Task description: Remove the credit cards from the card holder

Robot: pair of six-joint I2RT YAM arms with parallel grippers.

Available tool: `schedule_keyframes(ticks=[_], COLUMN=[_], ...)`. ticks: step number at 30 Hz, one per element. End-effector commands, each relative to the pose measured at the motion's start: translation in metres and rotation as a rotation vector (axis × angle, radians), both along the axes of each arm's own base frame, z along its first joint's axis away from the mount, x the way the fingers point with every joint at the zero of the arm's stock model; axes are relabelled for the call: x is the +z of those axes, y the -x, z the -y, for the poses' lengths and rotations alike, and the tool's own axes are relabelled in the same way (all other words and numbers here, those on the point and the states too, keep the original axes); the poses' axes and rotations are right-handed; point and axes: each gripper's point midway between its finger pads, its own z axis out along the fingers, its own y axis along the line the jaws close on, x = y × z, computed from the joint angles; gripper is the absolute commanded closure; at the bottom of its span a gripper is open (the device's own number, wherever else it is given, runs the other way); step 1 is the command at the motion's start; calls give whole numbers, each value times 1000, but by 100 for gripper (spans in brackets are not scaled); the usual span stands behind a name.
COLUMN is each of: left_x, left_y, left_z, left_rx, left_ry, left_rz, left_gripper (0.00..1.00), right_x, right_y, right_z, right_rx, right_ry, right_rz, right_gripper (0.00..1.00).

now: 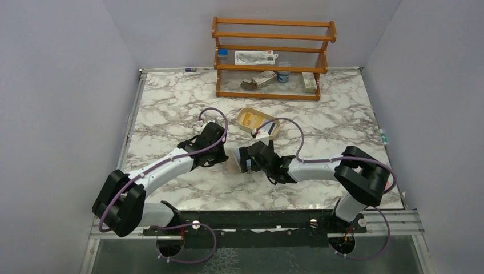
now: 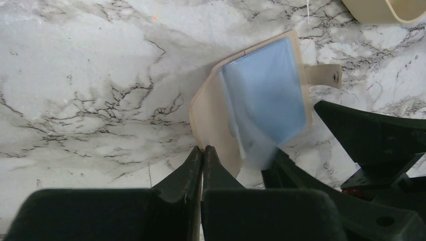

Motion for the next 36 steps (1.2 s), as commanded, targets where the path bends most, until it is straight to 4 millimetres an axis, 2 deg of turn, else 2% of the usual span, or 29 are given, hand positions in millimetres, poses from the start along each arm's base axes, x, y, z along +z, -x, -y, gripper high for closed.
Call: schedule_keyframes(ticks=[1,6,10,13,16,19,21,22,25,28,31,36], left_x=[-1,-1,-1,-4,-5,-11,-20,-21,-25,-25,-23,-26], left_y=[9,10,10,10,8,8,11,12,12,10,12,19], left_z=[-7,-9,-9,-10,-8,-5,-2,2,6,6,4,-2], left_rx=[-12,-11,-10,-8,-8,-18,-22,-29,-26,-35,-41,-37], left_ry=[-16,-20,-24,-27,-11,33,73,103,151,168,189,211], left_rz=[-23,-22,-23,-26,-1,46,60,67,96,132,177,211], left_gripper=[100,100,100,100,100,100,100,100,100,100,100,100], right_x=[9,9,15,37,73,108,127,136,144,137,119,77], right_y=[-13,-16,-17,-20,-19,-9,8,24,53,64,67,56], right_z=[19,30,36,35,27,9,-13,-31,-59,-70,-74,-77], right_rx=[-105,-143,-150,-103,-12,132,292,411,571,579,555,483], right_ry=[-62,-156,-157,-162,-161,-200,-271,-332,-483,-611,-653,-615], right_rz=[-12,-63,-52,2,84,144,140,115,20,-56,-122,-198], right_gripper=[4,4,4,4,4,4,4,4,4,4,4,5])
